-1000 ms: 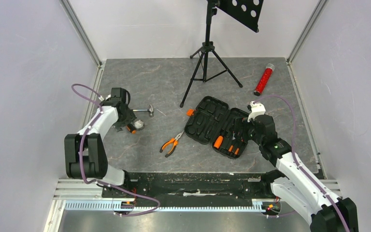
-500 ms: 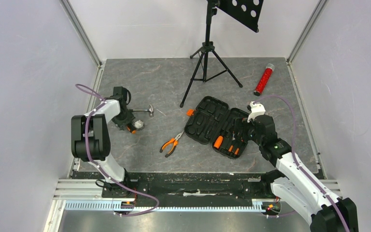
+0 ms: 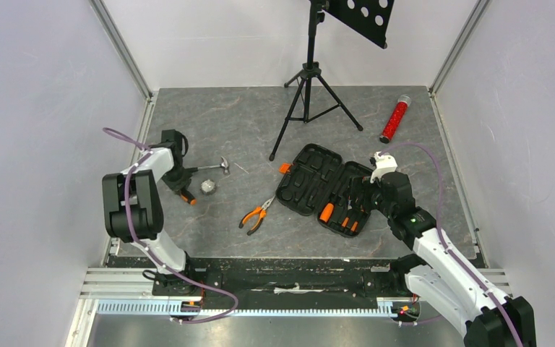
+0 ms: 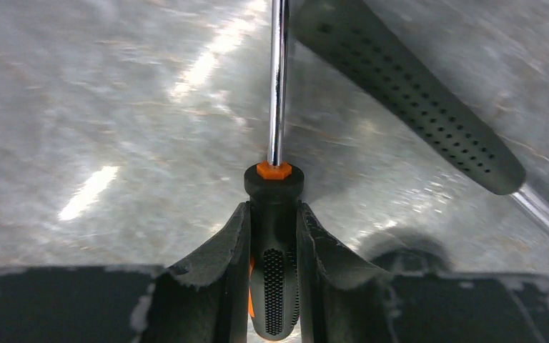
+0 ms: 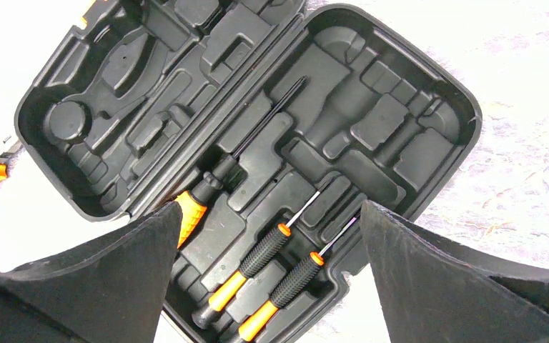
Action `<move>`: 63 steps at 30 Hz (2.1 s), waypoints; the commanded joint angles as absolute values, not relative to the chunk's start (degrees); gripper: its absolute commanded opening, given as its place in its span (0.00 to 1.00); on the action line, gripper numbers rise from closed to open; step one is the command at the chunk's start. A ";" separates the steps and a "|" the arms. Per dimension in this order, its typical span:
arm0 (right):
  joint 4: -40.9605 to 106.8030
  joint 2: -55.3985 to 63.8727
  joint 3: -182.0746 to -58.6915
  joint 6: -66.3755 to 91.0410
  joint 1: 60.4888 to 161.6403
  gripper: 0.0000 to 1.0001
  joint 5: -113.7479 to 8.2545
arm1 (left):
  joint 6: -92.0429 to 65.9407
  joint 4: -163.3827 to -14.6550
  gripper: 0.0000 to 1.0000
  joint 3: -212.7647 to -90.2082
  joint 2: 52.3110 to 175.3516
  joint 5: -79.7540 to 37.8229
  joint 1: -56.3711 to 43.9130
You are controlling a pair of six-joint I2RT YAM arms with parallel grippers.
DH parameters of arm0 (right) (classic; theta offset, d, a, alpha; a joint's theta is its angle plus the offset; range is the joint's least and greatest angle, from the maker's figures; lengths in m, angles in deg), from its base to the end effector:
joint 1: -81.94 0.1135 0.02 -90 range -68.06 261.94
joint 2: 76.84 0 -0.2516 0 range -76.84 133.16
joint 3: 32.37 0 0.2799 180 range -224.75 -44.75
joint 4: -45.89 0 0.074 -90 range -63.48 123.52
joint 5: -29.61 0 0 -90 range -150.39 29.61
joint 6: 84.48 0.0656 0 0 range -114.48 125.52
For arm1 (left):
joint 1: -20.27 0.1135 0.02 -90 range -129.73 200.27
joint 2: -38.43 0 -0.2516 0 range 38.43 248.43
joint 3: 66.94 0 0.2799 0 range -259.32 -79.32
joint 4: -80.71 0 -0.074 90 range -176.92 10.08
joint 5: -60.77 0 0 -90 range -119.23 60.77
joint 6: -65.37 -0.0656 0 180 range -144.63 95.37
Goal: Pack the tool kit
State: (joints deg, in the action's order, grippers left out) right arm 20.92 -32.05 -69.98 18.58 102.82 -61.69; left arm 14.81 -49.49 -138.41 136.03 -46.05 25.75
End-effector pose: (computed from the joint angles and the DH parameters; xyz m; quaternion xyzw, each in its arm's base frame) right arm 0.2223 0.0832 0.1815 -0.0542 0.8735 0.1317 0.4655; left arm 0.3345 0.0512 0.1069 -0.3916 0.9005 0.1034 0.1583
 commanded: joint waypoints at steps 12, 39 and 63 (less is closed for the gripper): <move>22.70 -33.86 -69.71 19.01 102.78 0.98 -60.70 | 8.71 -42.34 0.05 -141.99 120.24 -60.05 28.48; 9.67 -33.36 -87.90 8.41 102.72 0.95 -45.93 | -53.07 -74.17 0.02 -130.77 94.01 -29.88 -15.95; 4.60 -15.10 -106.46 9.68 115.07 0.85 -28.18 | -87.62 -65.12 0.02 -128.01 100.04 -24.83 -36.87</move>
